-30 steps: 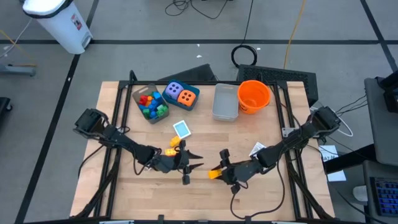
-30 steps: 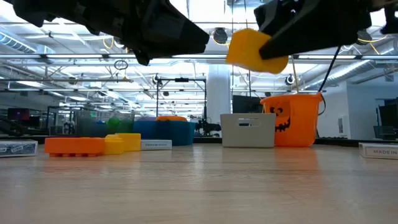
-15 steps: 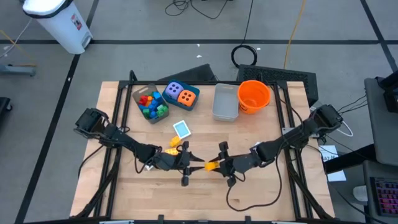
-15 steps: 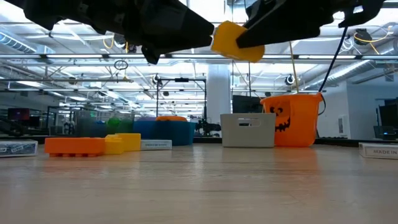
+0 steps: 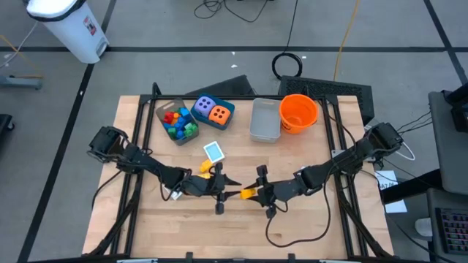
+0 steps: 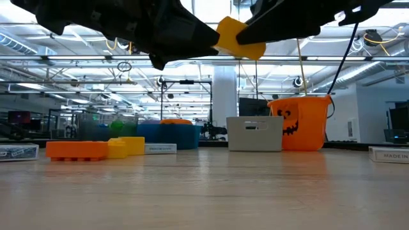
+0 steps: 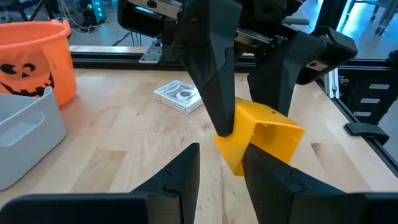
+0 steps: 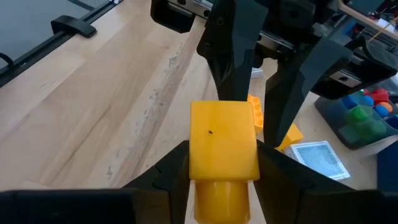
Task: Pick & Place Toys
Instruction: Put the yellow game piece into the black bin
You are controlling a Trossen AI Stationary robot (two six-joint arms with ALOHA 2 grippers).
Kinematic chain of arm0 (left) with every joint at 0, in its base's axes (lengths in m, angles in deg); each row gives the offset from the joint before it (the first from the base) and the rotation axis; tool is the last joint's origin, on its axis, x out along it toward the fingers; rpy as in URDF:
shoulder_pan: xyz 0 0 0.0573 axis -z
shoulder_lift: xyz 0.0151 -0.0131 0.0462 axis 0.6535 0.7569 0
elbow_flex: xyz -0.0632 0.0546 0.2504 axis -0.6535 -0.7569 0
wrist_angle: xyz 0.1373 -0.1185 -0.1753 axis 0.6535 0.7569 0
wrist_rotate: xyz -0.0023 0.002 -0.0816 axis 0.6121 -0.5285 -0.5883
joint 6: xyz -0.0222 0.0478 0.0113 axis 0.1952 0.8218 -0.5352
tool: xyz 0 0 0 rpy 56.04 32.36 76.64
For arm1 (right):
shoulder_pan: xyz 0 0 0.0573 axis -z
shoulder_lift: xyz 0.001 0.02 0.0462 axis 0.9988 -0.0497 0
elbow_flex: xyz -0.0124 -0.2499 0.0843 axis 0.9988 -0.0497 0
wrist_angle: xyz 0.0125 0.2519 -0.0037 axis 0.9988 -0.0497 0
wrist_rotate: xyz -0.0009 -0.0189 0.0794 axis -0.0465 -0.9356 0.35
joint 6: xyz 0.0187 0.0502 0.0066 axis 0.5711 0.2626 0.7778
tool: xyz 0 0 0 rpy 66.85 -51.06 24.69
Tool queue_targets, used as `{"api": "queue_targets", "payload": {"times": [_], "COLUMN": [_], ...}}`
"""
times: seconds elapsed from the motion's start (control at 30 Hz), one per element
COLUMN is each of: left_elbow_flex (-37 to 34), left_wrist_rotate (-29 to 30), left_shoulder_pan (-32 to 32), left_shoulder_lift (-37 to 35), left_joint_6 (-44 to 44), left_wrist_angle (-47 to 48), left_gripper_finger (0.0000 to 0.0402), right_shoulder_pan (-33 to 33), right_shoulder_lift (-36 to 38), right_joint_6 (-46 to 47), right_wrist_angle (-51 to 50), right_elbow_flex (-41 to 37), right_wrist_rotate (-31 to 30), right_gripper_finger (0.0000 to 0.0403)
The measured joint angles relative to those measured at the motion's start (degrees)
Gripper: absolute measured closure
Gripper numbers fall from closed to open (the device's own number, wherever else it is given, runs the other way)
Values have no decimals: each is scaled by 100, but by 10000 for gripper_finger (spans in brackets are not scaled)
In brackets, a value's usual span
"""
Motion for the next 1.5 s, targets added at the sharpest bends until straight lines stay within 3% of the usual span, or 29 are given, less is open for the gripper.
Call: {"api": "queue_targets", "payload": {"times": [0.2, 0.53, 1.2, 1.5], "left_elbow_flex": [0, 0, -3, -7], "left_wrist_rotate": [-8, -18, 26, 779], "left_shoulder_pan": [-16, -14, -20, 50], "left_shoulder_lift": [0, 0, -5, -986], "left_joint_6": [-38, 163, 294, 272], "left_wrist_angle": [103, 125, 158, 1609], "left_gripper_finger": [282, 392, 395, 394], "right_shoulder_pan": [0, 4, -4, -50], "right_shoulder_lift": [-7, -7, 80, 999], "right_joint_6": [-11, 94, -39, 150], "right_wrist_angle": [58, 94, -178, -1131], "right_elbow_flex": [0, 0, 7, 11], "right_wrist_rotate": [-2, -15, -75, -573], "right_gripper_finger": [262, 253, 215, 193]}}
